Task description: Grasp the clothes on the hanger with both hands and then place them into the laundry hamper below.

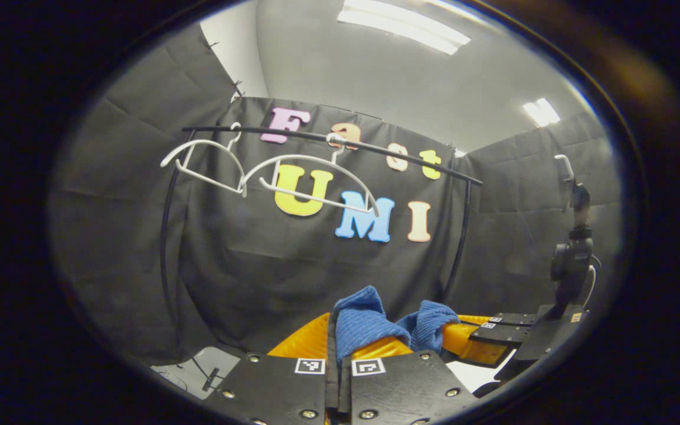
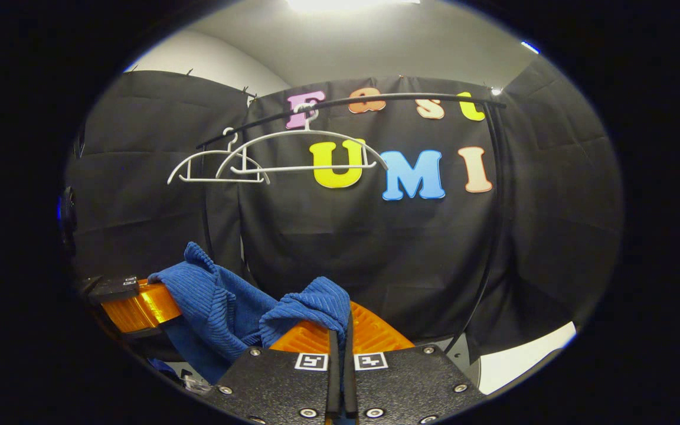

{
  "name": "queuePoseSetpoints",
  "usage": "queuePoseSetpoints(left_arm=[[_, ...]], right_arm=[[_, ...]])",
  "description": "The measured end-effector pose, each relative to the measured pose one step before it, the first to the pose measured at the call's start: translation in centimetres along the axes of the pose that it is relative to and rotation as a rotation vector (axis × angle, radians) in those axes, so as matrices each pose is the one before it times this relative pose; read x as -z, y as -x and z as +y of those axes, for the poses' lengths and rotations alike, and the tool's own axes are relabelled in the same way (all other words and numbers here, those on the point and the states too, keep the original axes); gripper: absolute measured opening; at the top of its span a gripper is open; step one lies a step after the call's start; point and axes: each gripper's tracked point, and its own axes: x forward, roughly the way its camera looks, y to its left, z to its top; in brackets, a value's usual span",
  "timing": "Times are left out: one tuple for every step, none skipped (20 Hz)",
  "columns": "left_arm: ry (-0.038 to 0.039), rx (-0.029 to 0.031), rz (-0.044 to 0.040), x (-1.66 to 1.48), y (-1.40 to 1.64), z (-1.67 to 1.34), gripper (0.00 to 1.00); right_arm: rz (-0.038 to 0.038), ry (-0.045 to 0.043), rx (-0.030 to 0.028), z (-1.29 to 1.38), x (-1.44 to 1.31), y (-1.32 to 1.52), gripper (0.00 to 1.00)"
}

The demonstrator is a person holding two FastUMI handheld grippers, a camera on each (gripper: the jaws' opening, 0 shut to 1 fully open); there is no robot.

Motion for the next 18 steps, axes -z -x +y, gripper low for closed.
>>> queuePoseSetpoints(left_arm=[[0.00308,-0.00999,0.01942,1.300,-0.396,0.339,0.01],[0.00537,-0.00841,0.01945,1.206,-0.436,0.292,0.01],[0.00394,-0.00814,0.02015,1.192,-0.265,0.138,0.00],[-0.00288,-0.00882,0.01369,1.174,-0.333,0.167,0.01],[-0.00862,-0.01141,0.01650,1.159,-0.328,0.189,0.01],[-0.01548,-0.00929,0.01556,0.098,-1.208,-0.149,0.01],[-0.01591,-0.00662,0.01470,0.999,-0.529,0.178,0.00],[-0.01560,-0.00188,0.01353,0.840,-0.423,0.007,0.03],[-0.01155,-0.00150,0.01512,0.896,-0.302,0.136,0.00],[-0.00948,-0.00149,0.01485,0.831,-0.348,0.064,0.03],[-0.00505,-0.00467,0.01537,1.047,0.114,0.092,0.01],[-0.00243,-0.00472,0.01586,1.009,0.051,0.111,0.01],[0.00059,-0.00471,0.01461,1.118,0.069,0.224,0.01],[0.00031,-0.00485,0.01511,1.103,0.028,0.175,0.01],[-0.00019,-0.00961,0.01655,1.211,0.168,0.214,0.01],[-0.00001,-0.00816,0.01519,0.958,0.059,0.301,0.01],[-0.00138,-0.00439,0.01794,1.057,-0.182,0.150,0.01],[-0.00597,-0.00850,0.01852,0.944,-0.235,0.317,0.01]], right_arm=[[0.01982,-0.00432,0.00007,-0.101,1.147,-0.464,0.02],[0.02228,-0.00412,-0.00262,-0.149,1.171,-0.561,0.02],[0.02031,-0.00364,-0.00037,-0.124,1.131,-0.530,0.02],[0.01852,-0.00263,0.00130,-0.126,1.015,-0.445,0.02],[0.01696,-0.00486,0.00019,-0.148,1.057,-0.340,0.02],[0.01863,-0.00275,0.00197,-0.546,0.884,-0.473,0.02],[0.01931,-0.00241,0.00382,-0.274,0.862,-0.456,0.02],[0.01734,-0.00360,0.00261,-0.098,0.789,-0.666,0.02],[0.01604,-0.00096,0.00466,-0.299,0.668,-0.460,0.02],[0.01612,0.00158,0.00257,-0.129,1.013,-0.148,0.02],[0.01444,0.00219,0.00347,-0.057,0.659,-0.185,0.02],[0.01296,0.00482,0.00221,0.078,0.931,-0.141,0.02],[0.01350,0.00521,0.00301,0.005,0.646,-0.126,0.02],[0.01363,0.00468,0.00229,-0.020,0.766,-0.008,0.02],[0.01432,0.00141,0.00136,-0.005,0.792,-0.129,0.02],[0.01738,0.00070,-0.00225,0.134,0.752,-0.154,0.02],[0.01450,0.00278,-0.00063,0.161,0.641,-0.287,0.02],[0.01651,0.00643,0.00210,0.059,0.700,-0.329,0.02]])
